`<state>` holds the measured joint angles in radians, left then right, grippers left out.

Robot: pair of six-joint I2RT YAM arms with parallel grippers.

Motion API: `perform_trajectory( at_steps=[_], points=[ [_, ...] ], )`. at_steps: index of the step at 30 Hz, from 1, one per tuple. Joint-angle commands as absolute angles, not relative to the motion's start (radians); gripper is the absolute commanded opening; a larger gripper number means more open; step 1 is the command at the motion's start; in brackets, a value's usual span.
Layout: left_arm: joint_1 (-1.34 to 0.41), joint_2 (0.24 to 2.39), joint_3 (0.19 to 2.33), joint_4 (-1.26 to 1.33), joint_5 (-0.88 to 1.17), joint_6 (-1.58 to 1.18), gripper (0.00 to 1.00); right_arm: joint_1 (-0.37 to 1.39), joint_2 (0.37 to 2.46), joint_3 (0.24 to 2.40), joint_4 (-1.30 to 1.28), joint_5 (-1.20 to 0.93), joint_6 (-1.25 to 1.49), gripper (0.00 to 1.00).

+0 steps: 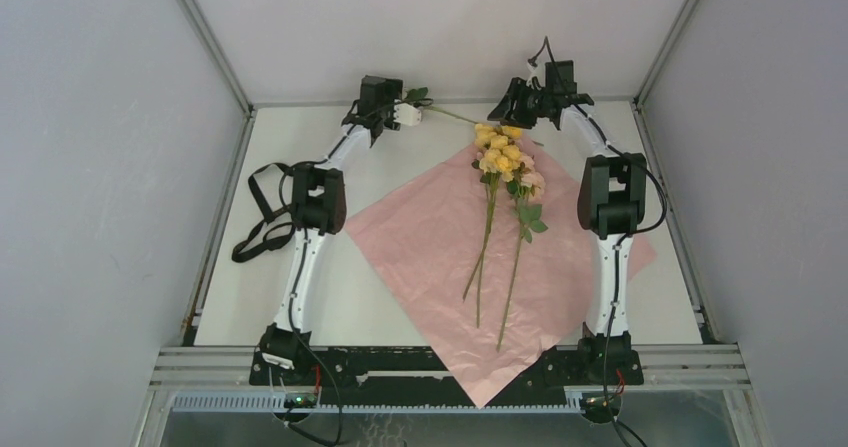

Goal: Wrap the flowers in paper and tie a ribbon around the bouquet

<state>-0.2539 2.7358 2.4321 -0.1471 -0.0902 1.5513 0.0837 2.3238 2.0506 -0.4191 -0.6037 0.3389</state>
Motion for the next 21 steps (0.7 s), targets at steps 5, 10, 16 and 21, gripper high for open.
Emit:
perform_trajectory(
  at_steps=[5,10,16,21],
  points=[
    [-0.229,2.817,2.505,0.030,-0.010,1.711,0.97,0.113,2.199,2.027,-0.383,-0.557,0.265,0.57],
    [-0.213,2.825,2.480,0.123,0.062,1.703,0.54,0.119,2.171,1.988,-0.411,-0.538,0.224,0.57],
    [-0.207,2.774,2.389,0.387,0.024,1.595,0.00,0.121,2.131,1.951,-0.440,-0.521,0.206,0.57],
    [-0.176,2.571,2.213,0.484,-0.086,1.460,0.00,0.158,2.075,1.928,-0.448,-0.534,0.172,0.57]
  ],
)
